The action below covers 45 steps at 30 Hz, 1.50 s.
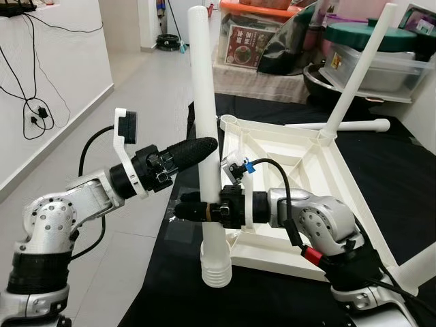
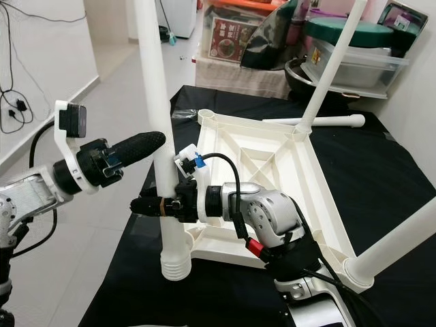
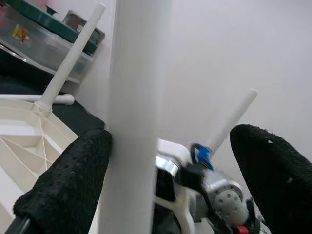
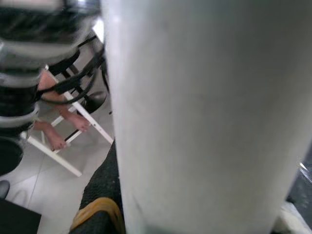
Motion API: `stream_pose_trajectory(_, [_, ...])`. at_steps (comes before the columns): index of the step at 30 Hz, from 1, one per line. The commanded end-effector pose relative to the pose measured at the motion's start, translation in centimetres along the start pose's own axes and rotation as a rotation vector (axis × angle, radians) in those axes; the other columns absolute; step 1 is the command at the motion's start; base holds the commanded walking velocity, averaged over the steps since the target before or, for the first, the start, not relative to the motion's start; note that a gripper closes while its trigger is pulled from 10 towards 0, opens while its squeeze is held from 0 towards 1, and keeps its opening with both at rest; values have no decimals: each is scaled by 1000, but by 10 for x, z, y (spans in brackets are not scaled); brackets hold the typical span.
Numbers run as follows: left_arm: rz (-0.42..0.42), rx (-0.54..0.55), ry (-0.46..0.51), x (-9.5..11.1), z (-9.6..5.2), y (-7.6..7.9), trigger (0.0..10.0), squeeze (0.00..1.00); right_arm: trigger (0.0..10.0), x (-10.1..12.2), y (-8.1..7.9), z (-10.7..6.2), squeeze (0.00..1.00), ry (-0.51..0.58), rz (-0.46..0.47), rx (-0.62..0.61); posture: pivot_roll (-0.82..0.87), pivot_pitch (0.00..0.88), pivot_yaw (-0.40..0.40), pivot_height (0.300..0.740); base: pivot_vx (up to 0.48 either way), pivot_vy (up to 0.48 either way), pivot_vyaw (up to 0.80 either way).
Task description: Building children table
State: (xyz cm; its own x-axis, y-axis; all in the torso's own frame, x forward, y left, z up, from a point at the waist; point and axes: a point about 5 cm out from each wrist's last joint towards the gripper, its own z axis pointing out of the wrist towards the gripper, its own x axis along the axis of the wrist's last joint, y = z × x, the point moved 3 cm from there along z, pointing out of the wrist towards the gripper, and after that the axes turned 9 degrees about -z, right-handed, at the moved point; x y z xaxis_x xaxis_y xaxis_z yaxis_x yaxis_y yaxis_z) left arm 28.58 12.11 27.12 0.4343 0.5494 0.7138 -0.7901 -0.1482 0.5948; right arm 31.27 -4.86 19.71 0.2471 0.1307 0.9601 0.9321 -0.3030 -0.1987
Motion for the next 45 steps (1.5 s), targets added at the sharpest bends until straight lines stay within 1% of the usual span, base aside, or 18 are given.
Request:
stream_pose_trajectory(1, [4,11,12,-6,-5,8,10000,0,0,30,25,-21,0,114,-96,-177,104,0,-85,740,0,0,0])
stream_pose_trajectory(3, [4,11,12,-6,-5,8,10000,0,0,30,25,-21,0,114,-96,-177,104,0,-85,740,0,0,0])
stream_pose_trajectory(6, [3,101,43,-17,-19,10,10000,0,0,53,37,-39,0,214,-125,-263,113,0,-87,740,0,0,0])
stream_pose_trajectory(9, [-1,122,45,-21,-23,11,10000,0,0,59,39,-43,0,233,-123,-272,115,0,-87,740,0,0,0])
stream_pose_trajectory(14, [-44,165,50,-35,-33,11,10000,0,0,66,33,-53,0,256,-137,-234,113,0,-85,740,0,0,0])
stream_pose_trajectory(17, [-122,283,30,-72,-52,6,10000,0,0,64,15,-60,0,270,-171,-107,107,7,-84,740,0,0,0])
stream_pose_trajectory(18, [-122,283,30,-72,-52,6,10000,0,0,64,15,-60,0,270,-171,-107,107,7,-84,740,0,0,0])
stream_pose_trajectory(20, [-81,362,-61,-97,-61,7,10000,0,0,63,11,-59,0,305,-185,-72,111,13,-89,740,0,0,0])
stream_pose_trajectory(21, [-81,362,-61,-97,-61,7,10000,0,0,63,11,-59,0,305,-185,-72,111,13,-89,740,0,0,0])
stream_pose_trajectory(23, [34,461,-137,-116,-69,6,10000,0,0,63,10,-54,0,362,-198,-45,119,27,-98,740,0,0,0])
stream_pose_trajectory(24, [34,461,-137,-116,-69,6,10000,0,0,63,10,-54,0,362,-198,-45,119,27,-98,740,0,0,0])
stream_pose_trajectory(26, [163,604,-147,-123,-76,0,10000,0,0,70,23,-44,0,409,-212,-112,132,36,-103,740,0,0,0])
stream_pose_trajectory(28, [163,604,-147,-123,-76,0,10000,0,0,70,23,-44,0,409,-212,-112,132,36,-103,740,0,0,0])
stream_pose_trajectory(29, [252,707,-136,-122,-79,-7,10000,0,4902,74,38,-37,0,421,-210,-220,138,42,-112,740,0,0,0])
stream_pose_trajectory(30, [291,777,-112,-121,-82,-10,10000,0,10000,79,45,-33,0,443,-214,-290,137,50,-118,740,0,0,0])
stream_pose_trajectory(31, [291,777,-112,-121,-82,-10,10000,0,10000,79,45,-33,0,443,-214,-290,137,50,-118,740,0,0,0])
stream_pose_trajectory(33, [372,873,-120,-124,-87,-13,10000,0,10000,83,59,-36,0,492,-199,-481,129,54,-120,740,0,0,0])
stream_pose_trajectory(45, [395,891,-135,-145,-87,-12,10000,0,10000,63,70,-50,0,521,-164,-653,112,46,-117,740,-82,0,0])
